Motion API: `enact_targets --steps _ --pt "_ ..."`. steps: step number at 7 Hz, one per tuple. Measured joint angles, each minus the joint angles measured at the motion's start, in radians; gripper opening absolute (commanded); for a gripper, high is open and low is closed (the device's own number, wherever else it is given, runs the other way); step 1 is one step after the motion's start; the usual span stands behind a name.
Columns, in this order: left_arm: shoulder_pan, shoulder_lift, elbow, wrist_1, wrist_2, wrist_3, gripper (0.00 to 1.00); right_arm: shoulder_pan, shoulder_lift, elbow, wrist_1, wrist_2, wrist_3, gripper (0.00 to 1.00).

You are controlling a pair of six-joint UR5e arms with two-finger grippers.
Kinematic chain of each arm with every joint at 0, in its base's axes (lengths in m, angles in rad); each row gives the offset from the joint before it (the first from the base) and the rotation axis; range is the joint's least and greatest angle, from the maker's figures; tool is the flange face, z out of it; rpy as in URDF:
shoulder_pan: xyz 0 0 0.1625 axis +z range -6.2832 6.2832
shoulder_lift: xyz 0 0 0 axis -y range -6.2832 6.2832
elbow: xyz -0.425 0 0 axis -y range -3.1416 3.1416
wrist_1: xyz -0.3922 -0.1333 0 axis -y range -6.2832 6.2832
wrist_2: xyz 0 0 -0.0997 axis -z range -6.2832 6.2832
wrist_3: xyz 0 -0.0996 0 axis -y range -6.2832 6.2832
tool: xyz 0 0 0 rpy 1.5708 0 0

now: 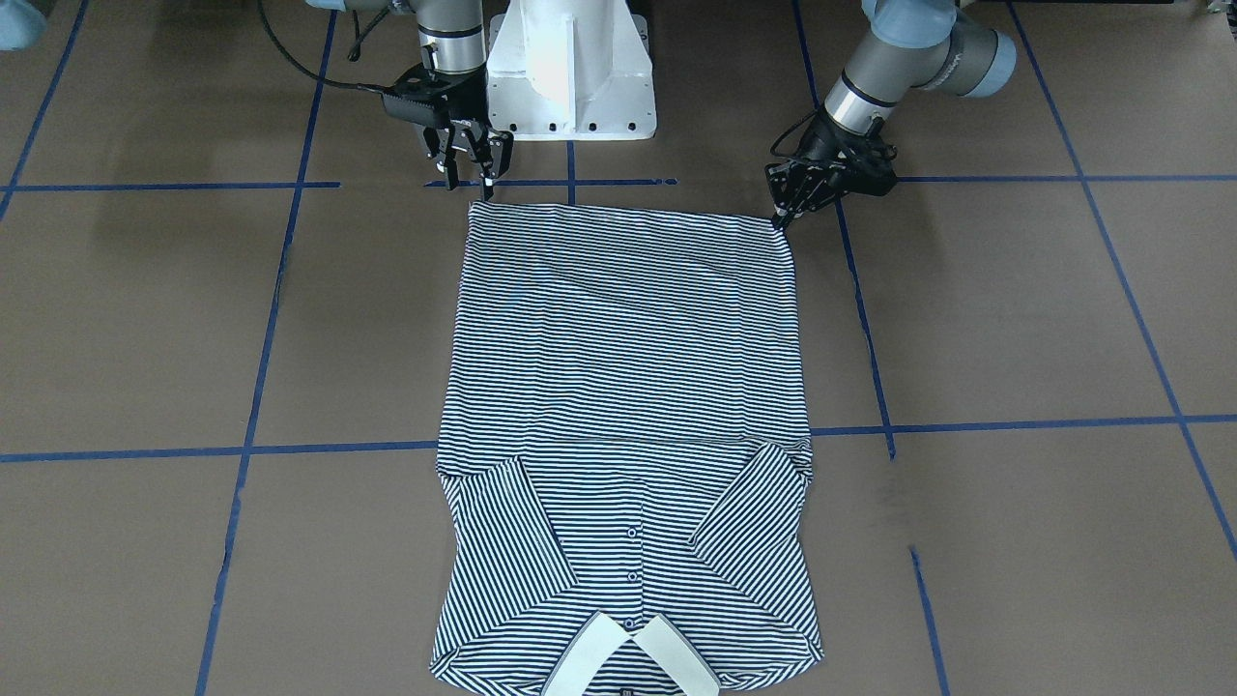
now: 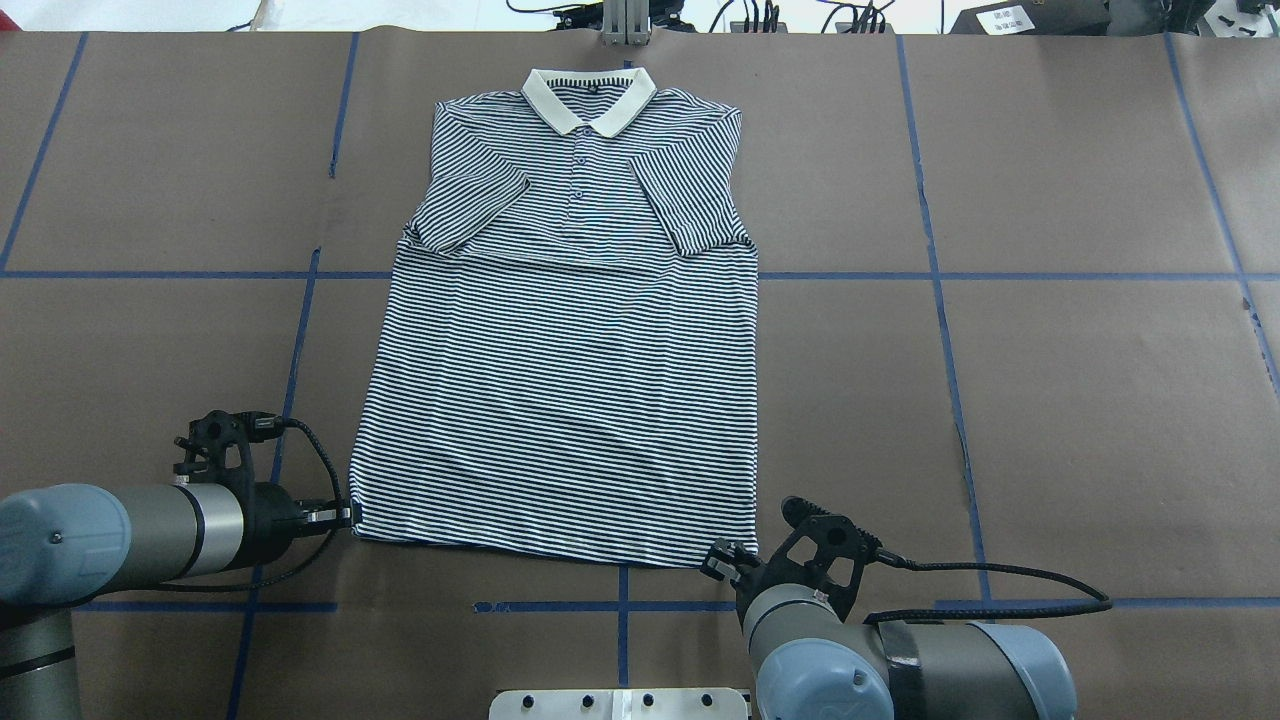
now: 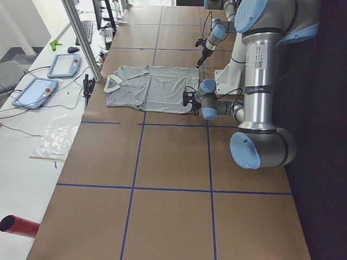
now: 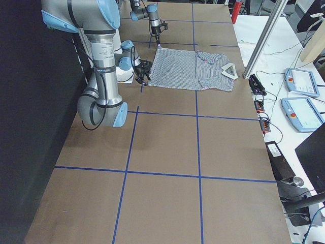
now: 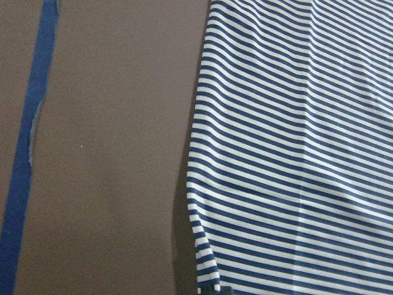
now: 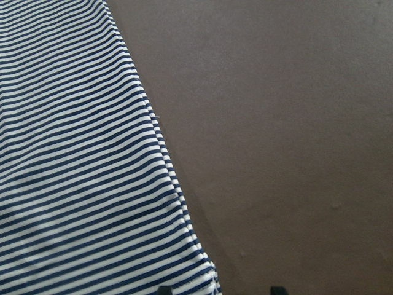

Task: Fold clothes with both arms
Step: 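Close both grippers on the hem corners nearest the robot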

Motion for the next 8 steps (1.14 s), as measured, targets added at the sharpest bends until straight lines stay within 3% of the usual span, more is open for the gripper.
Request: enact_targets --steps 5,6,8 --pt "0.003 0.000 -0.001 -0.001 0.000 0.000 0.00 0.014 0.013 -0.047 0.091 -0.013 -0.011 0.59" --pt "0.005 0.000 -0.001 -0.002 0.000 0.000 0.00 0.014 0.013 -0.056 0.094 -0.013 -0.012 0.50" --pt "0.006 0.000 -0.001 -0.002 0.000 0.000 0.00 0.015 0.014 -0.067 0.096 -0.013 -0.009 0.00"
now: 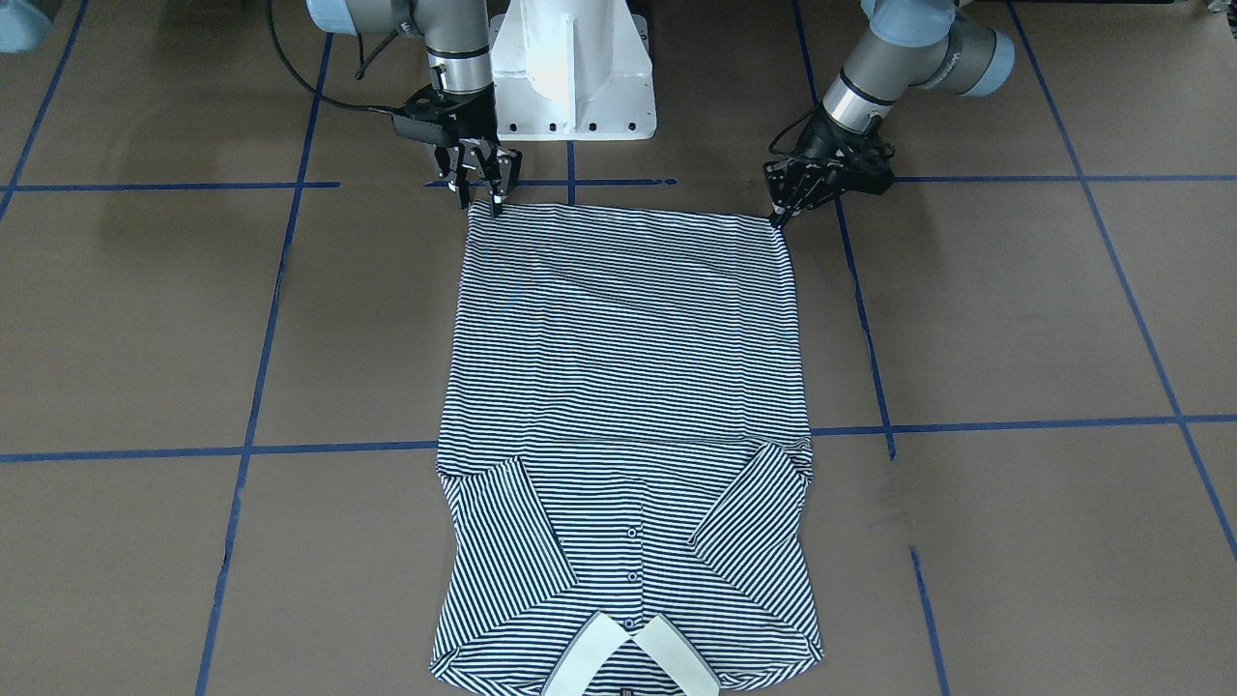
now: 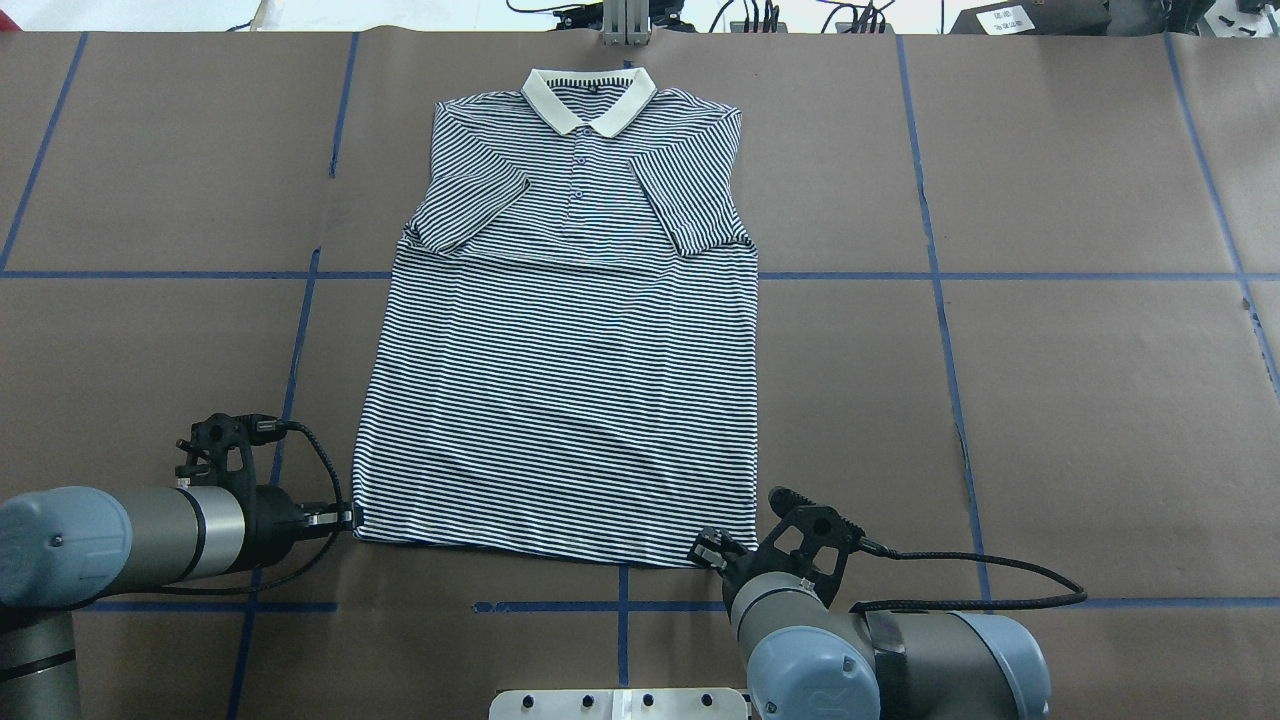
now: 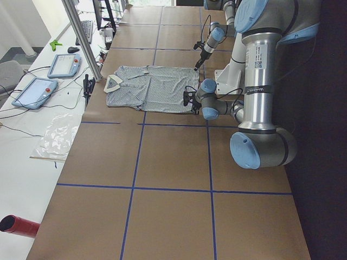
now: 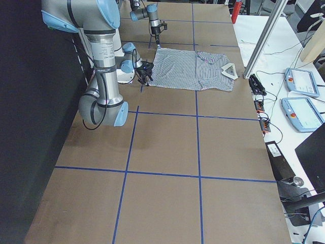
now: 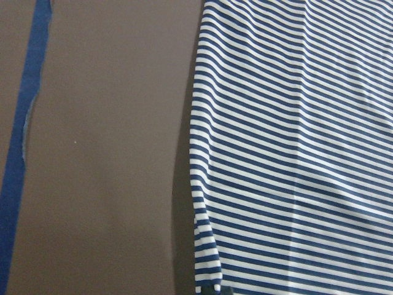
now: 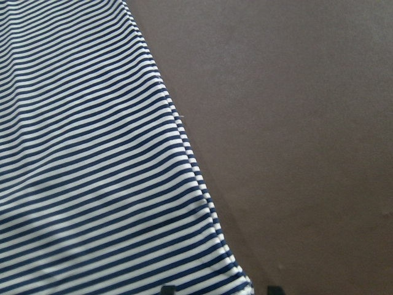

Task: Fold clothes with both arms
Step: 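Close both grippers on the hem corners nearest the robot, then lift the hem with both grippers and carry it toward the collar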

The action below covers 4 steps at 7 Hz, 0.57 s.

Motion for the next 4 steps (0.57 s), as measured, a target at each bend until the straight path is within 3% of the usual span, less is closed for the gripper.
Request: enact_targets --steps 4 --pt "0.001 0.000 -0.004 0.000 -0.001 0.000 0.00 0.003 0.000 0.010 0.000 -0.002 0.004 0.00"
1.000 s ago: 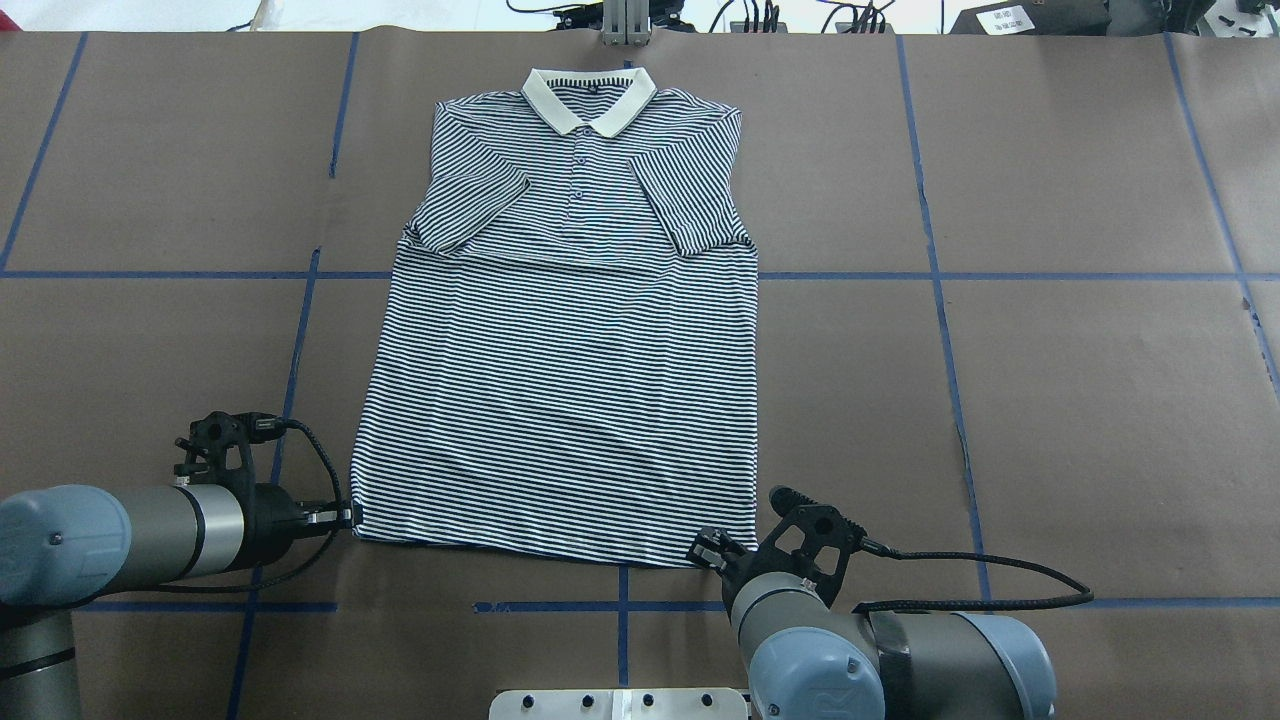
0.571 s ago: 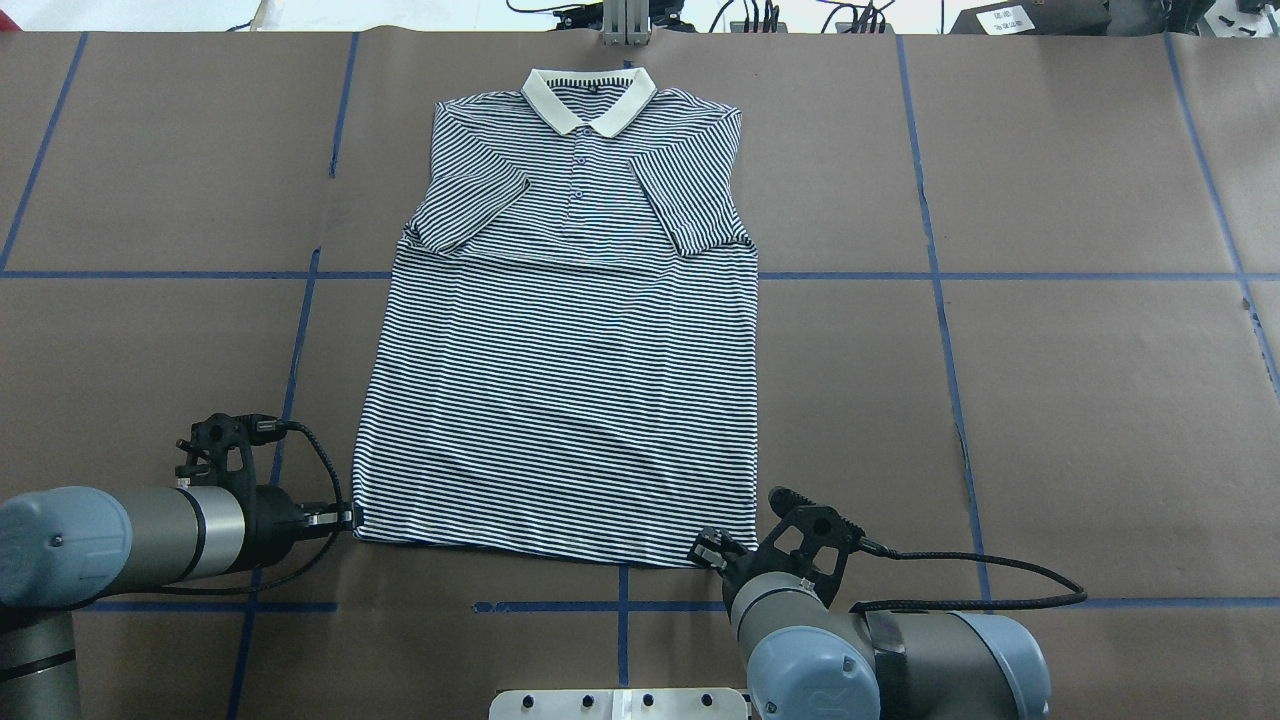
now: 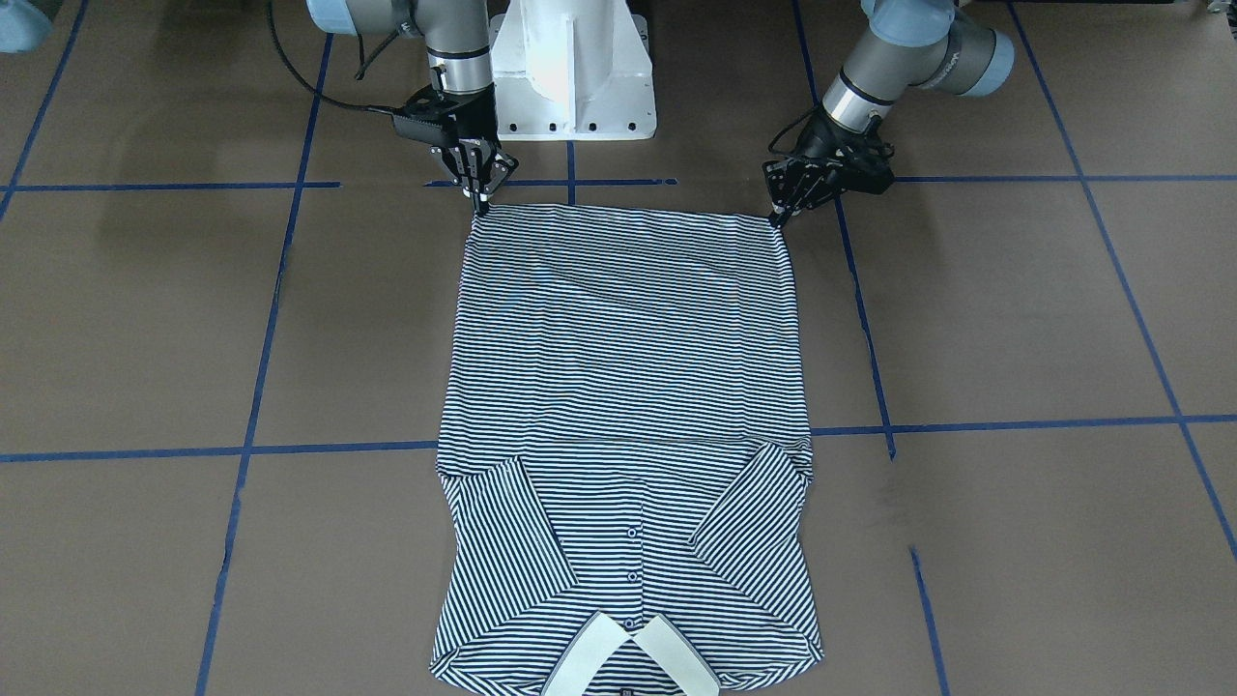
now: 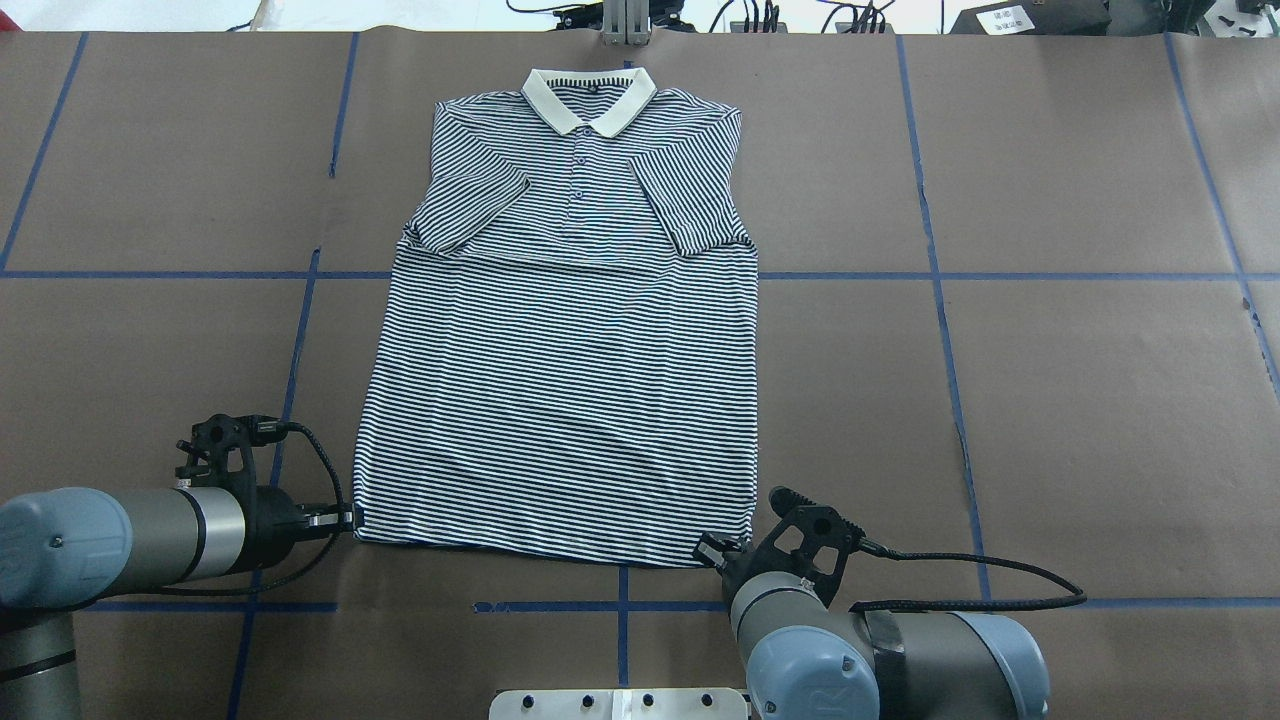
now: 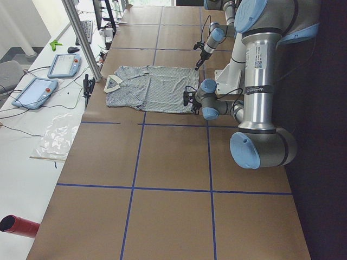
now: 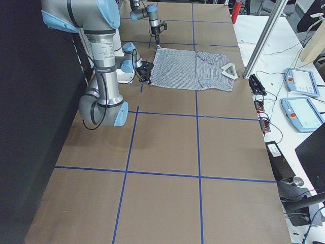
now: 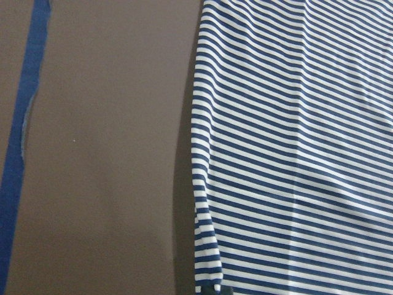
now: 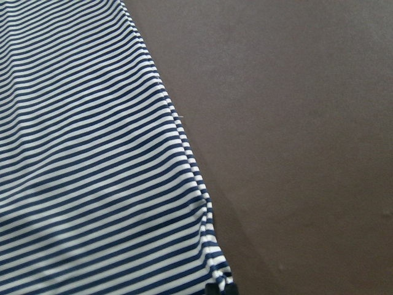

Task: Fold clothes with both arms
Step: 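Lift the hem with both grippers and carry it toward the collar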

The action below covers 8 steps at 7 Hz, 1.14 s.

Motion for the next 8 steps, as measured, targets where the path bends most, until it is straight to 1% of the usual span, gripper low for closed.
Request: enact_targets --steps 1,2,3,4,5,6,7,8 --pt "0.000 0.001 -0.025 0.009 -0.003 0.000 0.00 0.007 -0.008 0.034 -0.003 0.003 -0.003 0.00" --pt "0.000 0.004 -0.075 0.041 -0.008 0.000 0.00 0.012 -0.035 0.094 -0.009 0.008 -0.006 0.00" --pt "-0.001 0.006 -0.164 0.118 -0.025 -0.005 0.00 0.009 -0.086 0.172 -0.015 0.011 -0.007 0.00" --pt "-0.001 0.007 -0.291 0.239 -0.057 -0.019 0.00 -0.007 -0.144 0.274 -0.038 0.012 -0.008 0.00" --pt "-0.001 0.005 -0.431 0.381 -0.095 -0.032 0.00 -0.037 -0.185 0.395 -0.109 0.012 -0.007 0.00" --pt "0.000 -0.006 -0.567 0.531 -0.139 -0.038 0.00 -0.072 -0.200 0.512 -0.216 0.011 -0.003 0.00" --pt "0.003 -0.046 -0.659 0.671 -0.172 -0.040 0.00 -0.098 -0.200 0.595 -0.308 0.011 0.000 0.00" --pt "0.005 -0.127 -0.671 0.782 -0.186 -0.041 0.00 -0.100 -0.184 0.625 -0.354 0.015 -0.003 0.00"
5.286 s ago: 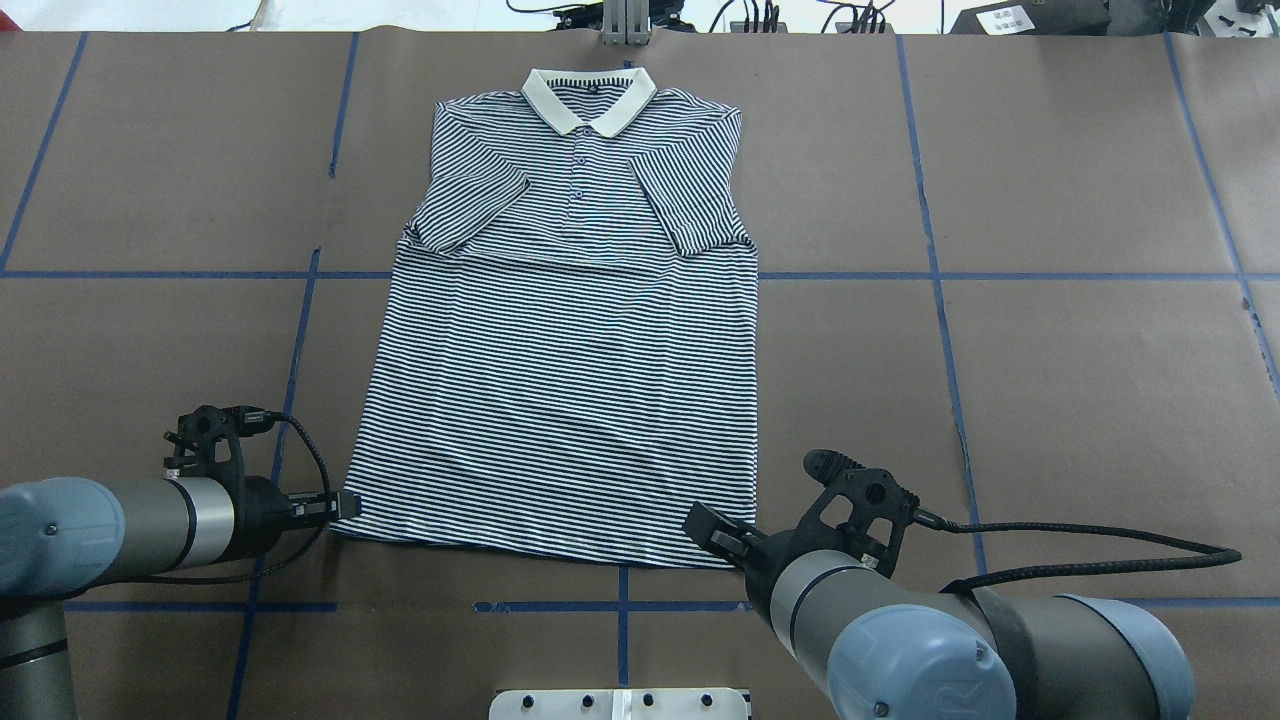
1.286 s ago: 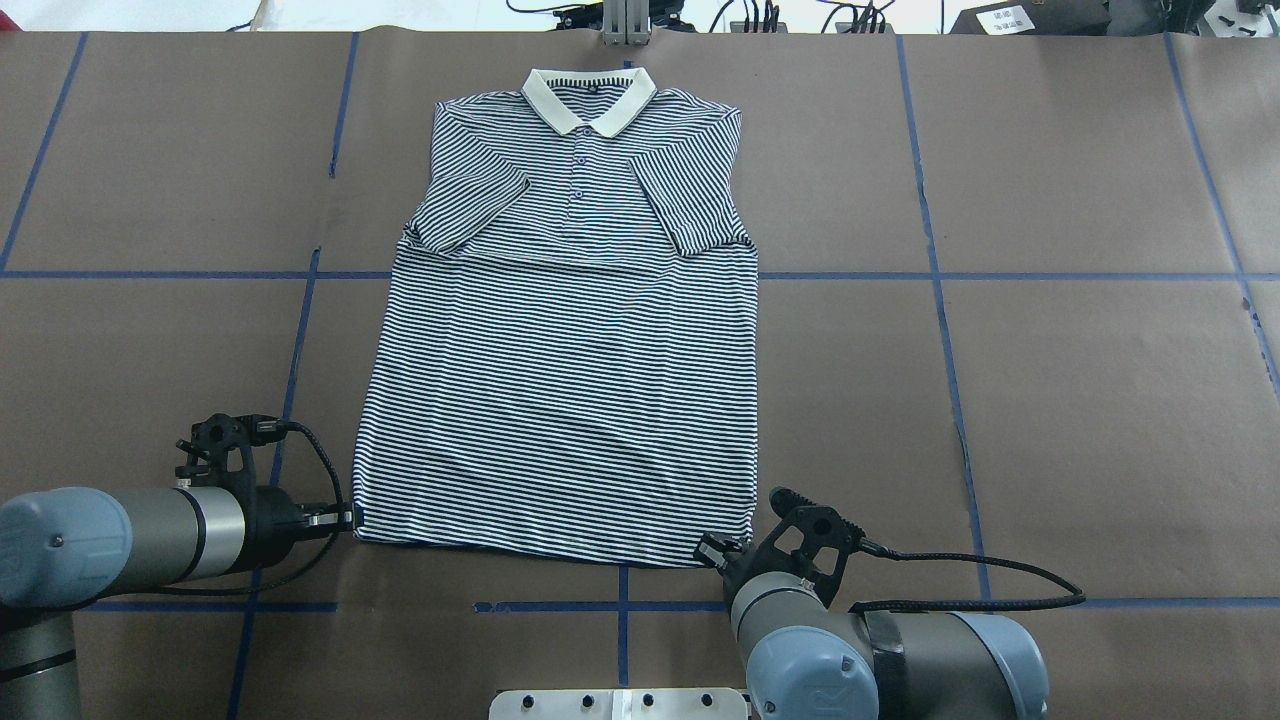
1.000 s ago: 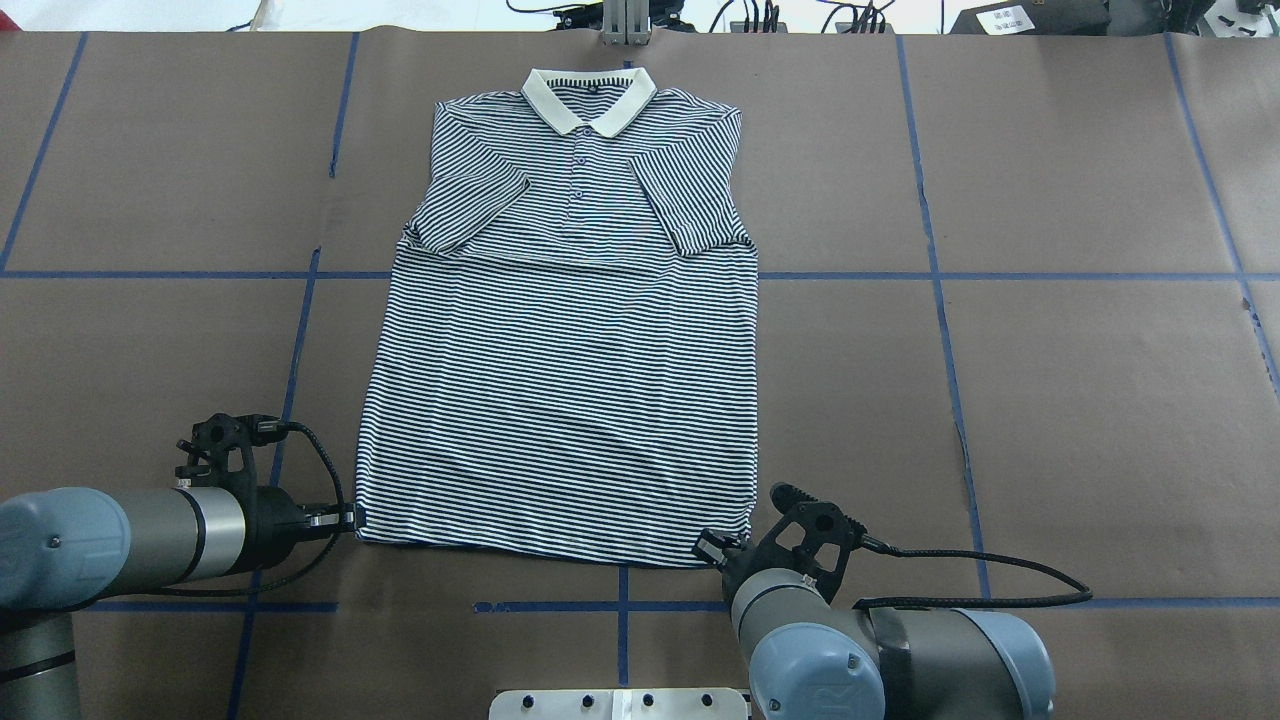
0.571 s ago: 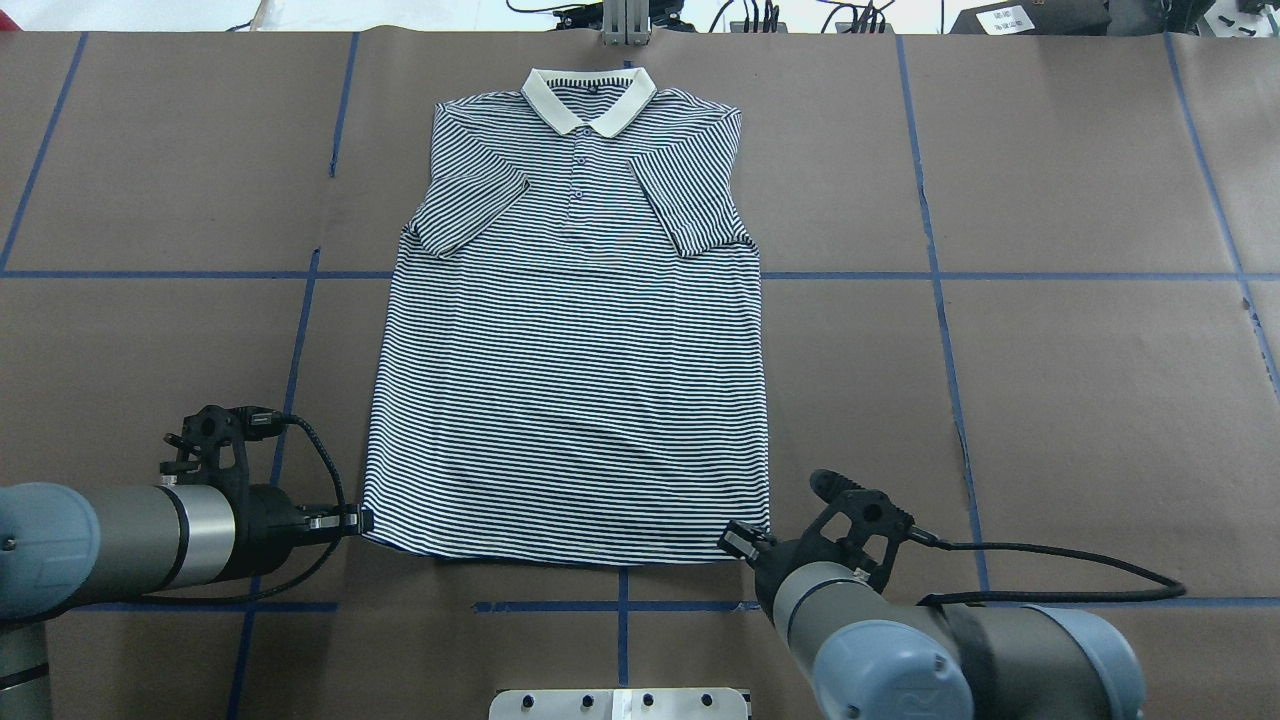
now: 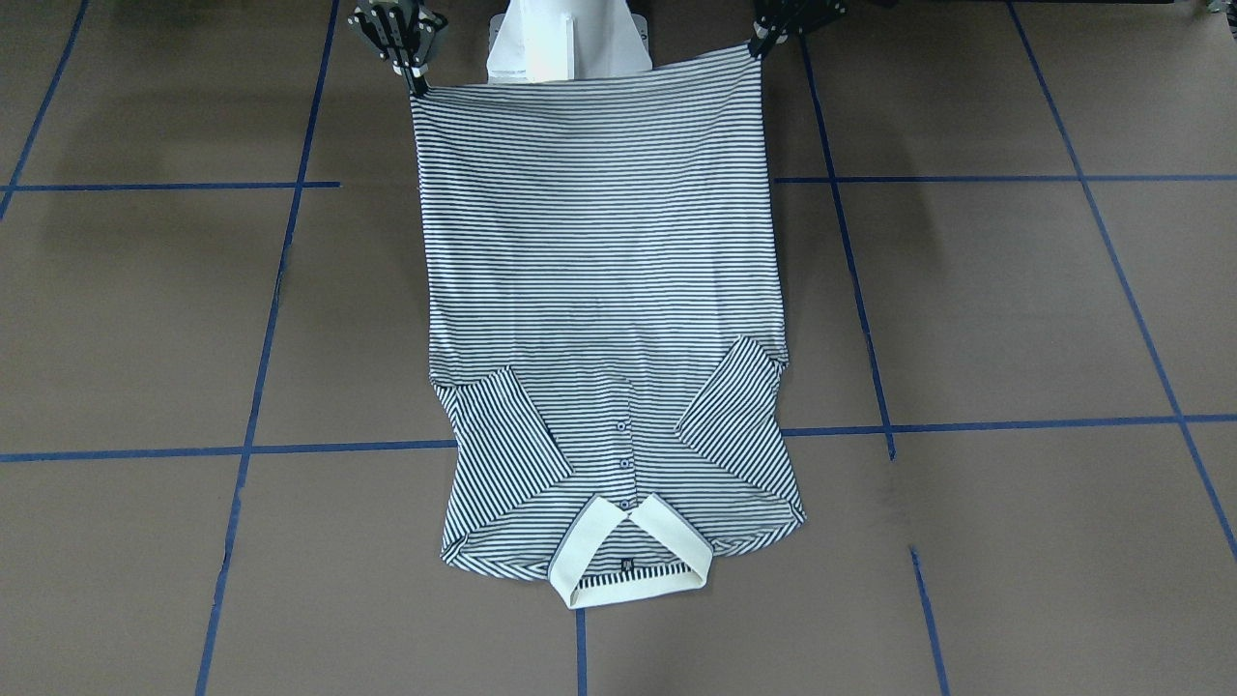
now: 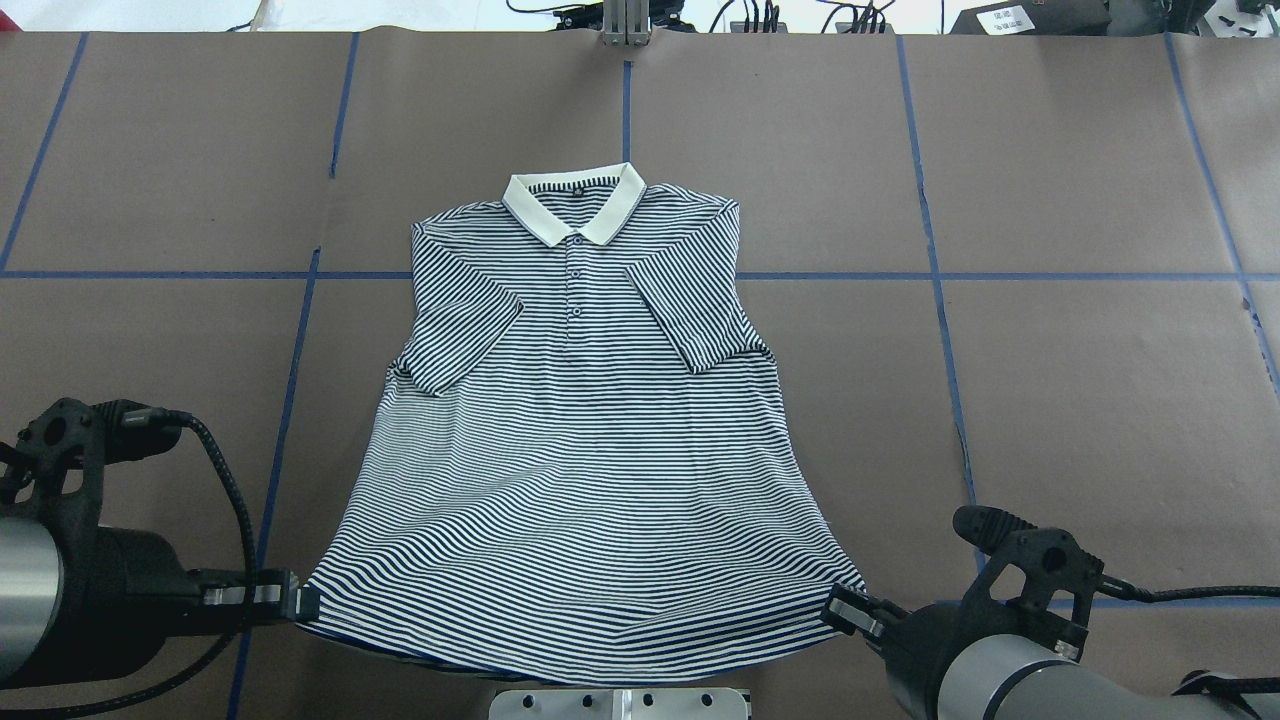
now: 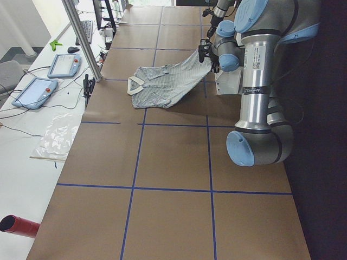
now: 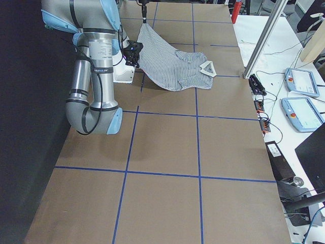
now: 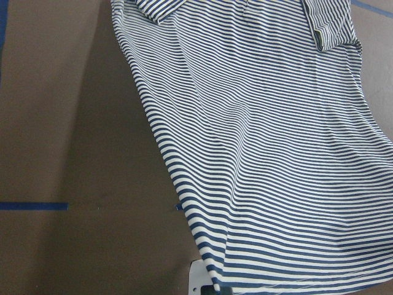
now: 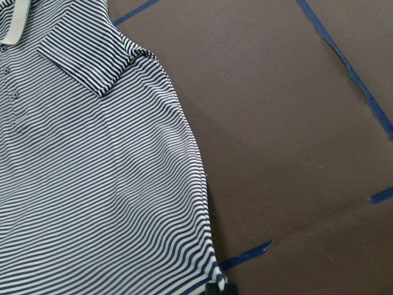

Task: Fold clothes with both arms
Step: 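Lift the hem with both grippers and carry it toward the collar, then lay the hem down near the collar and open both grippers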

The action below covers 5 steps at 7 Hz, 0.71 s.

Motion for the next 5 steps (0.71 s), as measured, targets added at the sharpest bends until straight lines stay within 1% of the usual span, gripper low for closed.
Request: enact_targets --steps 1,2,3,4,5 --pt "-0.002 -0.089 0.041 0.076 -0.003 0.004 0.00 0.030 0.036 -0.003 -0.021 0.018 -0.023 0.00" --pt "-0.017 -0.148 0.086 0.113 -0.003 0.018 0.00 0.095 0.104 -0.036 -0.040 0.055 -0.069 0.00" --pt "-0.053 -0.183 0.116 0.131 -0.004 0.053 0.00 0.181 0.184 -0.089 -0.060 0.104 -0.119 0.00" --pt "-0.111 -0.207 0.146 0.143 -0.005 0.106 0.00 0.272 0.241 -0.144 -0.070 0.153 -0.172 0.00" --pt "-0.174 -0.239 0.200 0.149 -0.007 0.160 0.00 0.348 0.269 -0.196 -0.065 0.183 -0.217 0.00"
